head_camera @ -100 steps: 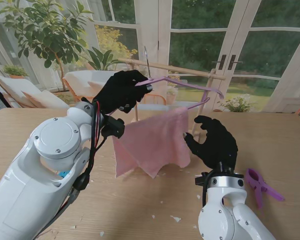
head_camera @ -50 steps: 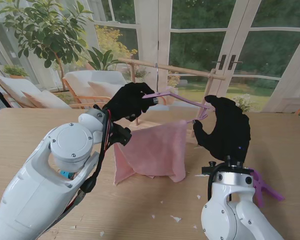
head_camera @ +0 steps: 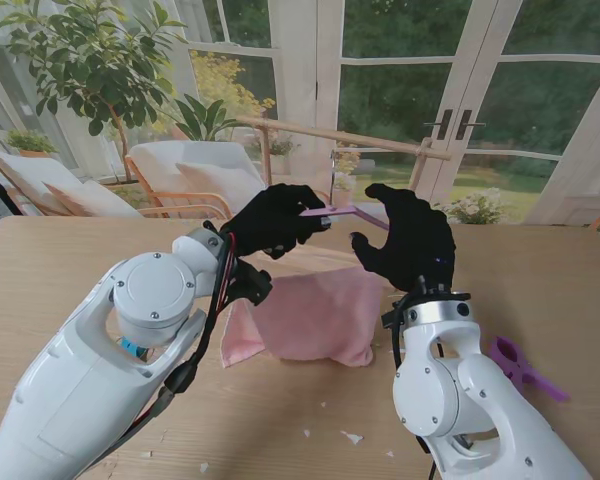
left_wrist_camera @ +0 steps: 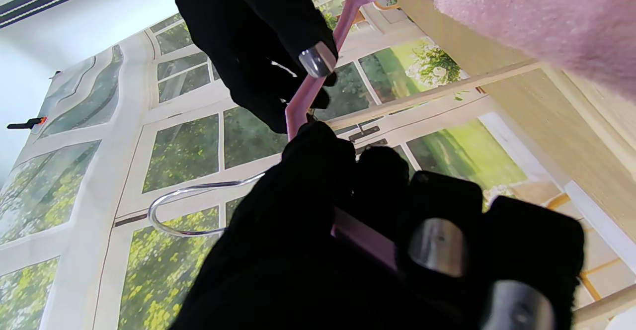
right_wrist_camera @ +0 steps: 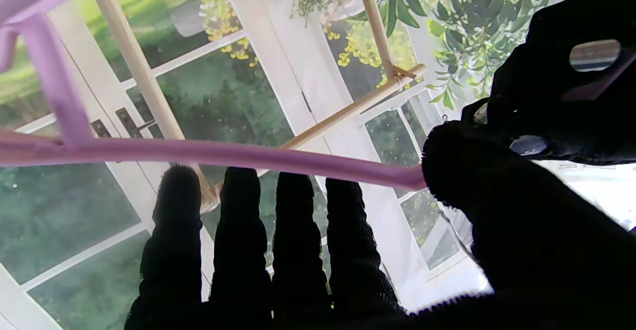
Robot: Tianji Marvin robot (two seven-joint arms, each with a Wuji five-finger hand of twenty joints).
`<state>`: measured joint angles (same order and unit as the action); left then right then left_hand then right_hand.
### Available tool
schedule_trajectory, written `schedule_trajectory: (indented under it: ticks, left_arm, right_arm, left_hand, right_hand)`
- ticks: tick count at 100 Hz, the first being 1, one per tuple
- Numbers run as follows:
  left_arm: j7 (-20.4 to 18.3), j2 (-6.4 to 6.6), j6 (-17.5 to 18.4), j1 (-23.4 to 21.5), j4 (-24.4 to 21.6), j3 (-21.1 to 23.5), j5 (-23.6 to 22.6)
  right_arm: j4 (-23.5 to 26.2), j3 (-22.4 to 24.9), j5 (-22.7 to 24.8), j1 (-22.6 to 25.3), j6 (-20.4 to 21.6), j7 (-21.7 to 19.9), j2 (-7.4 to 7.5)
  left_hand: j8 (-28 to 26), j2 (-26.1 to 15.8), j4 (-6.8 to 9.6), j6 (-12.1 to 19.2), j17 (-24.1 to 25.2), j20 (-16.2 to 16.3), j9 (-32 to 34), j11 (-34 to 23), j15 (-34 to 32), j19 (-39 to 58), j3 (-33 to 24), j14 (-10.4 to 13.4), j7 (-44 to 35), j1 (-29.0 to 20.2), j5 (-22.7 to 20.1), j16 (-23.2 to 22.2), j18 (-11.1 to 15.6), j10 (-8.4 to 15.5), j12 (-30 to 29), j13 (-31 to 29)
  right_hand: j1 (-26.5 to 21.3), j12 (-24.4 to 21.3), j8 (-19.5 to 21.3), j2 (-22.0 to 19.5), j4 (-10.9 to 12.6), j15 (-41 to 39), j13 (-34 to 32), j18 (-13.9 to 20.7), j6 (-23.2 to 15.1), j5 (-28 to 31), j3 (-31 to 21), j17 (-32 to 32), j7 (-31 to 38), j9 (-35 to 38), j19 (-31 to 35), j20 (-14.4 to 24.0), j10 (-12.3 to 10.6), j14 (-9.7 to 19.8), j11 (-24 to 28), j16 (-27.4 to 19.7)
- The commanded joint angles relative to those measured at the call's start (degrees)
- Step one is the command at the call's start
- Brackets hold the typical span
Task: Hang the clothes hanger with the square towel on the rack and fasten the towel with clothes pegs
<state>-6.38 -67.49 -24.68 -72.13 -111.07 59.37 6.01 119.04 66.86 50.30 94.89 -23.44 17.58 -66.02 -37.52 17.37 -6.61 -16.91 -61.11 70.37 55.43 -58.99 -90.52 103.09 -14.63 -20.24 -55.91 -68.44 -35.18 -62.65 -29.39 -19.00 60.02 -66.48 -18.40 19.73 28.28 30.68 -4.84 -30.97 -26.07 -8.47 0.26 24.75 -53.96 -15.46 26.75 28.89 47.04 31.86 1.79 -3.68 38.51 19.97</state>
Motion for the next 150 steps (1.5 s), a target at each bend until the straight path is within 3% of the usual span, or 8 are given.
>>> schedule_trajectory:
  ticks: [1, 29, 68, 87, 103, 115, 130, 150]
  left_arm:
    - [-0.8, -0.29, 0.1, 0.3, -0.1, -0.3, 0.3]
    - [-0.8, -0.46, -0.1, 0.9, 0.4, -0.9, 0.9]
    - [-1.3, -0.23, 0.4, 1.0, 0.4, -0.6, 0.3]
    - [-1.0, -0.18, 0.4, 1.0, 0.2, -0.5, -0.9]
    - [-2.2, 0.29, -0.5, 0.9, -0.5, -0.1, -2.0]
    - [-3.7, 0.89, -0.9, 0.7, -1.3, 0.6, -2.8]
    - [-4.7, 1.51, 1.3, 0.3, -1.7, 1.8, -4.6]
    - [-5.3, 2.14, 4.8, -0.9, -2.9, 4.7, -6.1]
  right_arm:
    - [-0.4, -1.0, -0.4, -0.4, -0.4, 0.1, -0.68]
    - [-2.2, -3.4, -2.2, -3.4, -1.6, 0.6, -1.22]
    - [-3.6, -4.8, 0.7, -5.4, -3.3, -0.4, -0.85]
    - [-3.5, -4.9, 1.1, -5.8, -3.6, 0.3, -1.0]
    - [-3.6, -5.0, 1.7, -6.2, -4.0, 1.3, -1.15]
    - [-4.0, -5.1, 2.7, -6.6, -4.7, 2.0, -1.2]
    - [-4.7, -5.3, 4.3, -7.0, -5.5, 3.2, -1.23]
    - [-5.3, -5.3, 5.6, -7.5, -7.1, 3.6, -1.25]
  left_hand:
    - [-0.8, -1.3, 1.72, 4.2, -0.8, 4.0, 0.4, 0.2, -3.7, 16.9, -1.9, -4.0, -2.1, -1.4, -1.9, 0.2, 6.2, -0.3, 0.7, -4.3]
    - [-0.8, -1.3, 1.72, 4.1, -0.8, 4.0, 0.4, 0.2, -3.7, 16.9, -1.9, -4.0, -2.1, -1.3, -1.8, 0.2, 6.2, -0.3, 0.7, -4.3]
    - [-0.2, -1.5, 1.73, 4.4, -0.8, 3.3, 0.0, 0.5, -3.0, 16.9, -1.6, -4.3, -1.6, -1.3, -1.5, 0.2, 6.0, -0.1, 0.6, -3.3]
    - [5.0, -2.6, 2.82, 5.1, 0.4, -15.9, -4.3, 8.9, 16.0, 7.7, 1.9, -13.1, 1.4, -2.8, 1.1, -0.4, -9.0, -0.1, -2.8, 9.5]
    - [8.7, 1.1, 2.44, 5.2, 38.8, -11.0, -15.8, 25.2, 43.0, -30.5, -6.1, -12.0, 10.8, 5.5, 10.9, 8.9, -10.6, 2.6, -7.4, 32.5]
    - [10.4, 4.0, 2.42, 5.5, 59.4, -29.4, -29.6, 29.0, 57.6, -46.4, -23.3, -4.5, 19.0, 18.4, 18.6, 18.1, -5.7, 5.7, -24.7, 46.9]
    - [12.8, 8.2, 1.88, 6.7, 67.8, -30.0, -39.0, 33.9, 68.7, -67.3, -28.3, 1.7, 22.3, 23.5, 25.0, 22.3, 4.8, 8.2, -29.9, 57.3]
    - [12.8, 9.6, 1.58, 6.9, 66.1, -19.5, -41.4, 35.0, 73.7, -86.4, -29.9, 3.8, 22.7, 25.7, 25.4, 20.9, 7.2, 9.1, -30.2, 59.8]
  right_hand:
    - [-1.2, 1.7, 2.4, -1.2, 1.6, -4.6, -5.7, -1.3, -2.7, 4.7, -0.3, -3.3, 3.3, 6.4, 6.4, 4.2, -1.8, -1.2, 3.6, 2.9]
    - [-7.0, 21.2, 10.3, -3.2, -3.2, -41.3, -24.7, 0.9, -13.9, 21.5, 1.2, -17.5, 33.5, 26.7, 41.5, 13.3, -2.5, -3.3, 28.5, 20.2]
    - [-0.2, 41.1, 35.3, -17.8, 2.5, -62.9, -38.0, 3.6, -9.3, 34.9, 6.2, -32.3, 39.0, 38.1, 62.5, 18.7, -1.5, -0.7, 45.0, 32.2]
    - [-0.2, 42.3, 36.8, -19.2, 2.6, -63.5, -38.5, 4.2, -10.1, 34.4, 7.4, -34.2, 39.7, 38.3, 63.8, 18.5, -2.1, -0.3, 44.9, 32.7]
    - [-0.5, 42.5, 37.1, -19.1, 2.6, -63.2, -38.1, 4.3, -10.0, 34.2, 7.6, -33.7, 39.4, 38.0, 63.6, 18.2, -2.2, -0.4, 44.4, 32.8]
    - [-0.6, 42.8, 37.4, -19.2, 2.7, -63.4, -38.5, 4.3, -10.0, 34.3, 7.7, -34.1, 39.7, 38.2, 63.8, 18.2, -2.1, -0.3, 44.8, 33.0]
    - [-0.5, 43.2, 37.7, -18.8, 2.8, -64.2, -39.5, 4.8, -10.2, 34.6, 7.5, -36.2, 39.7, 38.7, 65.1, 18.1, -2.2, -0.1, 45.1, 33.2]
    - [0.4, 43.5, 38.0, -17.9, 3.1, -66.5, -42.5, 7.0, -10.4, 35.8, 6.5, -42.8, 39.6, 40.4, 70.2, 14.9, -2.4, 0.5, 45.6, 32.9]
